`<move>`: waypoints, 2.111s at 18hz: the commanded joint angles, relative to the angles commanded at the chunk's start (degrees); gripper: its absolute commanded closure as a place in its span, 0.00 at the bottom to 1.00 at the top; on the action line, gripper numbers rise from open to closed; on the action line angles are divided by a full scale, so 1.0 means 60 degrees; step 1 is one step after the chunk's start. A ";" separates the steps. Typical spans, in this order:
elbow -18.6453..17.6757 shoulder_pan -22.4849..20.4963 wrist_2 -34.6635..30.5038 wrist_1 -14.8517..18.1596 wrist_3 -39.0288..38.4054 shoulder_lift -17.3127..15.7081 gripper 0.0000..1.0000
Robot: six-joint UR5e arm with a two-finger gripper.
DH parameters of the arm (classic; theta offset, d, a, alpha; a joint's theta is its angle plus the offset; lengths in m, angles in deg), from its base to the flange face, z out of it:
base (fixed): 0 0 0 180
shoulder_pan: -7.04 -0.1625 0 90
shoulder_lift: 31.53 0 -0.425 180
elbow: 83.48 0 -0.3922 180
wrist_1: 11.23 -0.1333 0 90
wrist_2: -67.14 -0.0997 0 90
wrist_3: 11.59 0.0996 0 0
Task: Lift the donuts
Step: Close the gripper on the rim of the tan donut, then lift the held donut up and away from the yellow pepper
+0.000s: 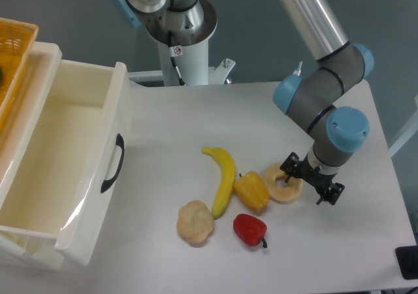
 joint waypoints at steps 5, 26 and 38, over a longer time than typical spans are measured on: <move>-0.0073 0.0029 -0.0029 0.0000 0.0015 0.0030 0.28; 0.0964 0.0014 -0.0965 0.0379 0.0951 -0.0337 0.73; 0.2783 0.0205 -0.0703 0.2241 0.1392 -0.0073 0.66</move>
